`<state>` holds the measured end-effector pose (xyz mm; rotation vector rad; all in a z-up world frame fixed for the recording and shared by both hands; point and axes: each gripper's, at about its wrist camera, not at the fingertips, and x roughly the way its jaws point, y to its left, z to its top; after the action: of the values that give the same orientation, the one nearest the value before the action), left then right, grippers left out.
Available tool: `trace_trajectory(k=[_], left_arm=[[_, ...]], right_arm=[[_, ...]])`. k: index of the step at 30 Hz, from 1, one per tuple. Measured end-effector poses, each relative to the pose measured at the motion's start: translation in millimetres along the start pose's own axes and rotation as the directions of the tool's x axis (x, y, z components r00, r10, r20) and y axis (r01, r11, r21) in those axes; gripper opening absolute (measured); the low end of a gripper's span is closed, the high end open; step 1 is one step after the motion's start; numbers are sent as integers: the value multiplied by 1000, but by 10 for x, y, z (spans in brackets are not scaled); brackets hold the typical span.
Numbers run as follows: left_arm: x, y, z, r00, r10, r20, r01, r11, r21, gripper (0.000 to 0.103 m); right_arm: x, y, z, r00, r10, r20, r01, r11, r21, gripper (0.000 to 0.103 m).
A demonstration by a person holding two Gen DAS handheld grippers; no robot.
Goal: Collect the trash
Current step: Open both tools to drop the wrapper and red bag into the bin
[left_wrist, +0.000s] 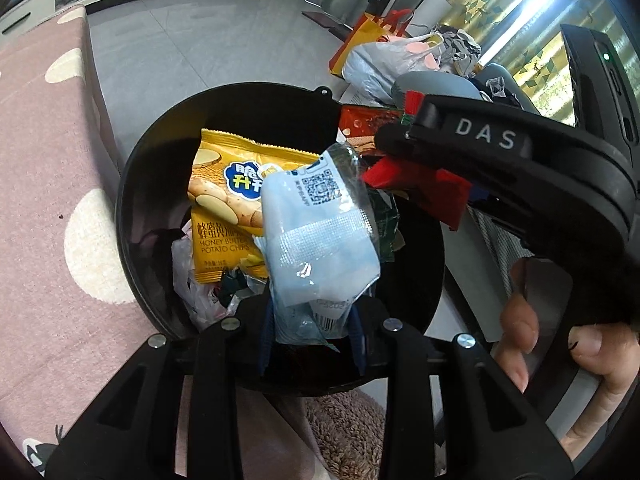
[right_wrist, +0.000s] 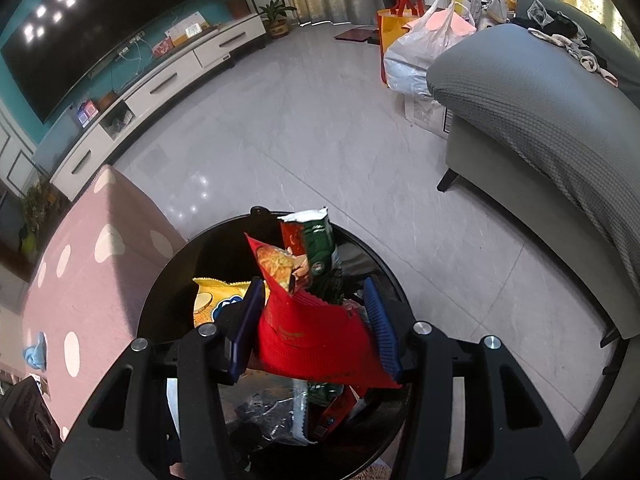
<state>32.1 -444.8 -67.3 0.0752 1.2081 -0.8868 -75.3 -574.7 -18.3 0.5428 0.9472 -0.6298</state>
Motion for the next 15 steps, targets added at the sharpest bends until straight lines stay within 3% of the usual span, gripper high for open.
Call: trace_trajectory(k=[15], left_arm=[[31,-6,3,1000,-6,-10,6,1000,-8,40]], right_arm=[[115,68,-6,999,-31,-43,30,999,-35,54]])
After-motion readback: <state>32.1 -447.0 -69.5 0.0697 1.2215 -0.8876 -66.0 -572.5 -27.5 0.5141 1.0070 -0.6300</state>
